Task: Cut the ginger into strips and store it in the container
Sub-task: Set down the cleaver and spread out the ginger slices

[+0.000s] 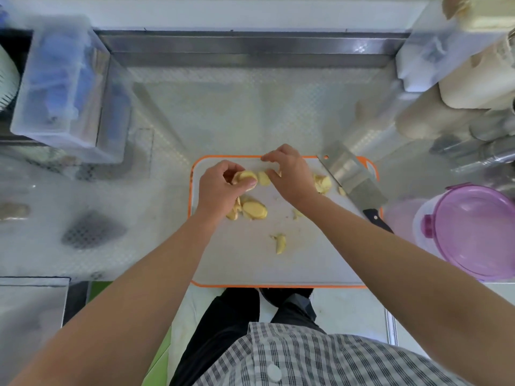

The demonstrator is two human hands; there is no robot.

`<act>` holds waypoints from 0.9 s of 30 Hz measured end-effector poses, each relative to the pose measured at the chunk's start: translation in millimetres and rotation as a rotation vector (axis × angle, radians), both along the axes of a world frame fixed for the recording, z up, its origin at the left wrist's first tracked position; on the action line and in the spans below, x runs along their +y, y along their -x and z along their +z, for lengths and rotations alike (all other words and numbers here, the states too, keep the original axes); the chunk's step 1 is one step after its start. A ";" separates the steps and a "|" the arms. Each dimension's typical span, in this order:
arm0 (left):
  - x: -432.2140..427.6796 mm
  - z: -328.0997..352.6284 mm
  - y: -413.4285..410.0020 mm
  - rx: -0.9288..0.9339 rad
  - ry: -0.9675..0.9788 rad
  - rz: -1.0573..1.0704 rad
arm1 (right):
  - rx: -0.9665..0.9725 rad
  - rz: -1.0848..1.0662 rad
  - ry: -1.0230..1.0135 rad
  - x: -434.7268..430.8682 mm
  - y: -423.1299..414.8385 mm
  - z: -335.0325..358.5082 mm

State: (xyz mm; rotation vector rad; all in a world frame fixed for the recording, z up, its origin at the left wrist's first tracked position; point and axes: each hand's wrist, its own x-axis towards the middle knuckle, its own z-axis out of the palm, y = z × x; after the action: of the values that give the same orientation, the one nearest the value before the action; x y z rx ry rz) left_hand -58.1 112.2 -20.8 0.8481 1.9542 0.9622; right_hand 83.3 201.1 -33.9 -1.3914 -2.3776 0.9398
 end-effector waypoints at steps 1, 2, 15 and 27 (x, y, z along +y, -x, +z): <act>0.5 -0.4 -1.0 -0.053 -0.002 0.013 | 0.123 -0.057 0.038 -3.1 -4.2 4.1; 1.4 -0.6 -3.0 -0.099 -0.005 0.020 | 0.215 -0.106 0.106 -6.0 -8.7 8.7; 0.9 -4.3 -50.1 -0.310 -0.092 0.049 | 0.451 -0.315 0.585 -30.8 -39.2 14.8; 20.8 -21.3 6.3 0.215 0.088 -0.006 | 0.068 -0.142 0.318 -39.7 -23.2 11.4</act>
State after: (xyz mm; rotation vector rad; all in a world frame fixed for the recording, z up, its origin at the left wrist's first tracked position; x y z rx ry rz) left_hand -64.4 133.0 -42.0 0.9384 2.1578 0.8018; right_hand 106.5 161.4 -22.5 -1.5840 -2.1141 1.3449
